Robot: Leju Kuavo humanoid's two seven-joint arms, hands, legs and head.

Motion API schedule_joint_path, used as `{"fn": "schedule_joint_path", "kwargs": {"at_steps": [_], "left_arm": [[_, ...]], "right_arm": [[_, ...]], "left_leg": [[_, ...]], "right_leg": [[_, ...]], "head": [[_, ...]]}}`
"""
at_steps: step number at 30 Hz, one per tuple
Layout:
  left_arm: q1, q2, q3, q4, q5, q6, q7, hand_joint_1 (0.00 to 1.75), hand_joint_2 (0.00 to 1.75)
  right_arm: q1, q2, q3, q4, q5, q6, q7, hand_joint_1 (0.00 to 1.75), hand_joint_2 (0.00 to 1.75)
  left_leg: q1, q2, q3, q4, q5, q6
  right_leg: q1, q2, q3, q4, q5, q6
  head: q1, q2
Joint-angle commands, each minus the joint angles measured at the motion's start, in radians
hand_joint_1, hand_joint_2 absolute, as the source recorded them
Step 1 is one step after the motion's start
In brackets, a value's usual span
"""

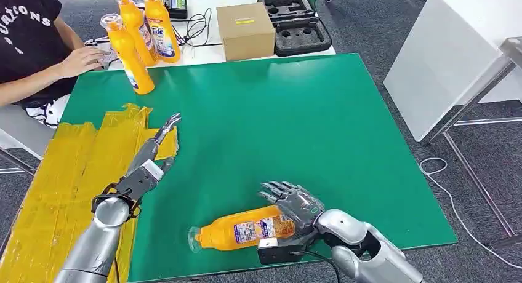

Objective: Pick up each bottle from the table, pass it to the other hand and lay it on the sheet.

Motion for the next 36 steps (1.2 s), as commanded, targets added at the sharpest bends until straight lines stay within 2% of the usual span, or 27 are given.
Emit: {"fn": "schedule_joint_path", "kwargs": {"at_steps": [1, 7, 19, 26, 36], "left_arm": [[-0.022, -0.008, 0.007, 0.049, -0.004, -0.004, 0.007, 0.0, 0.0], [-0.038, -0.016, -0.001, 0.066, -0.006, -0.006, 0.01, 0.0, 0.0], [-0.04, -0.019, -0.001, 0.076, 0.001, -0.001, 0.012, 0.0, 0.0], [-0.027, -0.019, 0.001, 0.064, 0.006, 0.002, 0.014, 0.0, 0.0], [-0.019, -0.02, 0.003, 0.053, 0.008, 0.003, 0.017, 0.0, 0.0]], "right_arm": [[-0.022, 0.01, 0.028, 0.066, 0.002, -0.002, 0.004, 0.0, 1.75], [-0.01, 0.004, 0.038, 0.073, 0.01, 0.018, 0.006, 0.0, 1.75], [-0.037, 0.06, 0.116, 0.2, 0.009, 0.034, -0.002, 0.0, 1.75], [-0.042, 0.088, 0.137, 0.279, 0.061, -0.009, 0.04, 0.0, 1.75], [-0.036, 0.093, 0.133, 0.301, 0.098, -0.029, 0.068, 0.0, 1.75]], "left_leg": [[0.002, -0.001, 0.007, 0.0, -0.003, -0.002], [0.002, -0.002, 0.005, 0.0, -0.002, -0.002], [0.002, -0.001, 0.007, 0.0, -0.003, -0.002], [0.002, -0.001, 0.007, -0.001, -0.002, -0.002], [0.002, -0.002, 0.009, -0.001, -0.002, -0.002]], "right_leg": [[0.002, 0.0, 0.008, -0.002, -0.002, -0.003], [0.002, -0.002, 0.006, -0.001, -0.002, -0.002], [0.002, 0.0, 0.007, -0.002, -0.002, -0.003], [0.002, 0.0, 0.007, -0.002, -0.001, -0.002], [0.002, -0.001, 0.01, -0.003, -0.002, -0.003]], "head": [[0.0, 0.0], [0.0, 0.0], [0.0, 0.0], [0.0, 0.0], [0.0, 0.0]]}}
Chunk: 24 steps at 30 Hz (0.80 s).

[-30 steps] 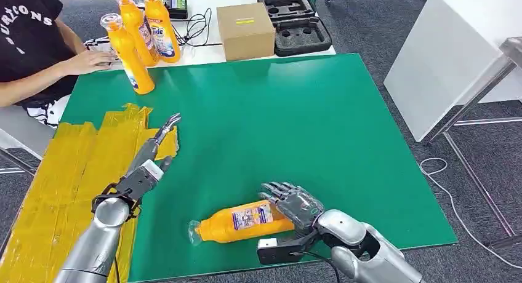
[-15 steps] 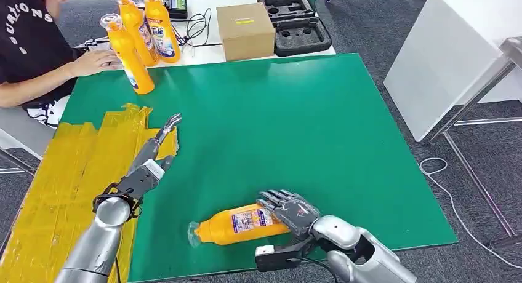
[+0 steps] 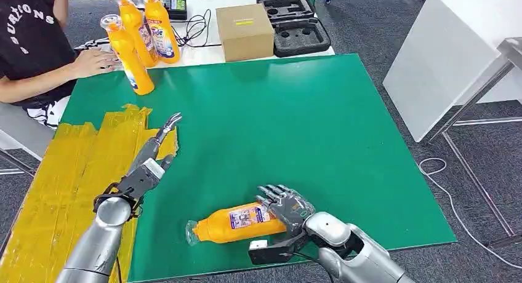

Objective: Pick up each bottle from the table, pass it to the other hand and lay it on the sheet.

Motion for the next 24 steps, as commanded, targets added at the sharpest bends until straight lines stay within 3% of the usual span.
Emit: {"fn": "schedule_joint_path", "kwargs": {"at_steps": [1, 2, 3, 4, 7, 10, 19, 24], "left_arm": [[-0.011, -0.011, 0.005, 0.043, 0.004, 0.0, 0.01, 0.0, 0.0], [-0.008, -0.013, 0.01, 0.038, 0.009, 0.001, 0.013, 0.0, 0.0], [-0.007, -0.013, 0.011, 0.037, 0.009, 0.001, 0.013, 0.0, 0.0], [-0.007, -0.013, 0.011, 0.037, 0.009, 0.001, 0.013, 0.0, 0.0], [-0.012, -0.019, 0.01, 0.033, 0.011, -0.007, 0.02, 0.0, 0.0], [-0.015, -0.024, 0.006, 0.045, 0.01, -0.007, 0.021, 0.0, 0.0], [-0.031, -0.03, -0.009, 0.064, 0.001, -0.007, 0.018, 0.0, 0.0], [-0.021, -0.029, -0.016, 0.051, 0.0, -0.008, 0.022, 0.0, 0.0]], "right_arm": [[0.004, 0.018, 0.052, 0.129, 0.052, -0.023, 0.04, 0.02, 1.75], [0.01, 0.026, 0.046, 0.138, 0.066, -0.034, 0.049, 0.19, 1.75], [0.013, 0.027, 0.047, 0.138, 0.066, -0.035, 0.049, 0.96, 1.75], [0.013, 0.027, 0.047, 0.138, 0.066, -0.035, 0.049, 1.52, 1.75], [0.035, 0.026, 0.021, 0.127, 0.081, -0.047, 0.055, 1.69, 1.75], [0.058, 0.018, 0.003, 0.117, 0.09, -0.054, 0.058, 1.75, 1.75], [0.122, 0.049, -0.134, 0.06, 0.084, -0.123, 0.07, 1.75, 1.75], [0.155, 0.075, -0.228, 0.014, 0.004, -0.188, 0.056, 1.75, 1.75]], "left_leg": [[0.002, -0.002, 0.006, -0.001, -0.002, -0.002], [0.001, -0.002, 0.005, -0.001, -0.001, -0.001], [0.002, -0.002, 0.006, -0.001, -0.002, -0.002], [0.002, -0.002, 0.005, -0.001, -0.001, -0.002], [0.002, -0.003, 0.005, -0.001, -0.001, -0.001], [0.001, -0.003, 0.005, -0.001, -0.001, -0.001], [0.001, -0.004, 0.006, -0.001, -0.001, -0.002], [0.001, -0.003, 0.005, 0.0, -0.001, -0.002]], "right_leg": [[0.002, -0.001, 0.007, -0.003, -0.001, -0.002], [0.001, -0.001, 0.006, -0.002, -0.001, -0.002], [0.002, -0.001, 0.008, -0.003, -0.001, -0.002], [0.002, -0.001, 0.006, -0.003, -0.001, -0.002], [0.002, -0.002, 0.006, -0.002, -0.001, -0.002], [0.001, -0.002, 0.005, -0.002, -0.001, -0.001], [0.001, -0.003, 0.006, -0.002, -0.001, -0.002], [0.0, -0.002, 0.005, -0.001, -0.001, -0.002]], "head": [[0.0, 0.0], [0.0, 0.0], [0.0, 0.0], [0.0, 0.0], [0.0, 0.0], [0.0, 0.0], [0.0, 0.0], [0.0, 0.0]]}}
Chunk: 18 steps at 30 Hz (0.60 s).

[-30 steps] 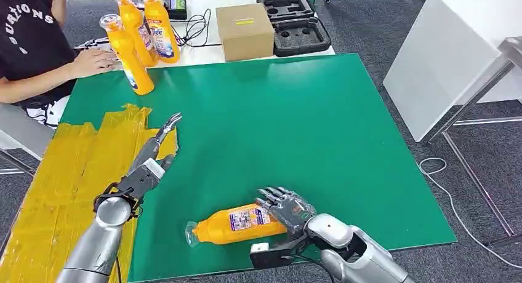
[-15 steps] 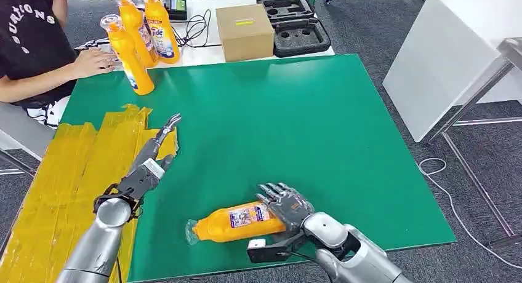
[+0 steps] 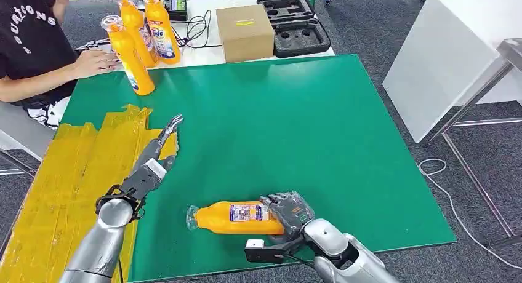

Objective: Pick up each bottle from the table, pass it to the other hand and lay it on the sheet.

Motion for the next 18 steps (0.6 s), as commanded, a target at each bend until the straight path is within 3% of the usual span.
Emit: {"fn": "schedule_joint_path", "kwargs": {"at_steps": [1, 7, 8, 9, 13, 18], "left_arm": [[-0.03, -0.013, -0.016, 0.051, -0.005, -0.006, 0.006, 0.0, 0.0], [0.008, -0.017, -0.031, 0.001, -0.021, 0.006, 0.023, 0.0, 0.0], [0.008, -0.03, -0.024, -0.008, 0.013, -0.001, 0.026, 0.0, 0.0], [0.005, -0.039, -0.021, -0.014, 0.049, -0.022, 0.027, 0.0, 1.75], [-0.029, -0.063, -0.011, -0.015, 0.192, -0.076, 0.066, 0.0, 1.75], [-0.031, -0.059, -0.011, -0.011, 0.194, -0.076, 0.068, 0.0, 1.75]], "right_arm": [[0.069, 0.031, -0.137, -0.013, -0.069, -0.048, -0.01, 1.75, 1.75], [0.15, 0.082, -0.356, -0.097, -0.265, -0.224, -0.074, 1.75, 1.75], [0.163, 0.102, -0.426, -0.12, -0.301, -0.311, -0.094, 1.75, 1.75], [0.171, 0.111, -0.466, -0.131, -0.351, -0.337, -0.116, 1.75, 1.75], [0.228, 0.144, -0.603, -0.186, -0.605, -0.371, -0.253, 1.75, 1.75], [0.232, 0.149, -0.601, -0.19, -0.604, -0.372, -0.251, 1.75, 1.75]], "left_leg": [[0.001, -0.005, 0.003, 0.0, -0.001, -0.002], [0.001, -0.004, 0.0, 0.0, -0.001, -0.001], [0.001, -0.004, 0.0, 0.001, -0.002, -0.002], [0.001, -0.003, 0.0, 0.001, -0.002, -0.001], [0.0, -0.006, -0.004, 0.001, 0.0, -0.001], [0.001, -0.004, -0.002, 0.001, -0.002, -0.001]], "right_leg": [[0.001, -0.004, 0.005, -0.001, -0.002, -0.002], [0.001, -0.003, 0.002, 0.0, -0.002, -0.002], [0.001, -0.003, 0.003, 0.0, -0.002, -0.002], [0.001, -0.002, 0.002, 0.0, -0.002, -0.002], [0.0, -0.005, -0.002, 0.0, -0.001, -0.001], [0.001, -0.002, 0.0, 0.0, -0.002, -0.002]], "head": [[0.0, 0.0], [0.0, 0.0], [0.0, 0.0], [0.0, 0.0], [0.0, 0.0], [0.0, 0.0]]}}
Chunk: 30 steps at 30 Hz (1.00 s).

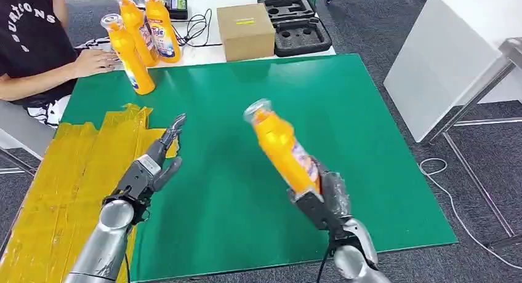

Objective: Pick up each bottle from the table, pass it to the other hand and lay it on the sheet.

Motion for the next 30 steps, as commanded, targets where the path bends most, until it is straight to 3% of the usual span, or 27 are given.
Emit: {"fn": "schedule_joint_path", "kwargs": {"at_steps": [1, 7, 13, 17, 22, 30], "left_arm": [[-0.045, -0.027, 0.003, 0.026, 0.013, -0.009, 0.014, 0.0, 1.75], [-0.044, -0.026, 0.002, 0.027, 0.014, -0.009, 0.014, 0.0, 1.75], [-0.095, -0.039, -0.02, 0.1, 0.078, -0.029, 0.028, 0.0, 1.75], [-0.162, -0.047, -0.065, 0.191, 0.112, -0.063, 0.013, 0.0, 1.75], [-0.234, -0.068, -0.17, 0.29, 0.113, -0.123, -0.009, 0.0, 1.75], [-0.268, -0.07, -0.271, 0.287, 0.16, -0.186, 0.01, 0.0, 1.75]], "right_arm": [[0.036, 0.049, -0.146, -0.037, -0.023, -0.002, -0.016, 1.75, 1.75], [0.035, 0.052, -0.144, -0.036, -0.023, -0.002, -0.015, 1.75, 1.75], [0.118, 0.108, -0.263, -0.144, -0.27, -0.008, -0.162, 1.75, 1.75], [0.147, 0.096, -0.267, -0.155, -0.355, 0.168, -0.191, 1.75, 1.75], [0.107, 0.091, -0.22, -0.041, -0.453, 0.528, -0.217, 1.75, 1.75], [-0.002, 0.069, -0.055, 0.084, -0.365, 0.742, -0.345, 1.75, 1.75]], "left_leg": [[0.001, -0.002, 0.002, 0.0, -0.001, -0.001], [0.001, -0.001, 0.002, 0.0, -0.001, -0.001], [0.0, -0.004, 0.001, 0.0, 0.0, -0.001], [0.002, -0.008, 0.003, 0.0, -0.001, -0.002], [0.002, -0.006, 0.004, 0.0, -0.002, -0.002], [0.003, -0.001, 0.008, 0.001, -0.004, -0.003]], "right_leg": [[0.001, -0.001, 0.003, 0.0, -0.001, -0.002], [0.001, -0.001, 0.002, 0.0, -0.001, -0.002], [0.001, -0.004, 0.001, 0.0, -0.001, -0.001], [0.002, -0.008, 0.006, -0.001, -0.003, -0.002], [0.002, -0.005, 0.006, -0.001, -0.002, -0.003], [0.004, 0.0, 0.009, -0.002, -0.002, -0.004]], "head": [[0.0, 0.0], [0.0, 0.0], [0.0, 0.0], [0.0, 0.0], [0.0, 0.0], [0.0, 0.0]]}}
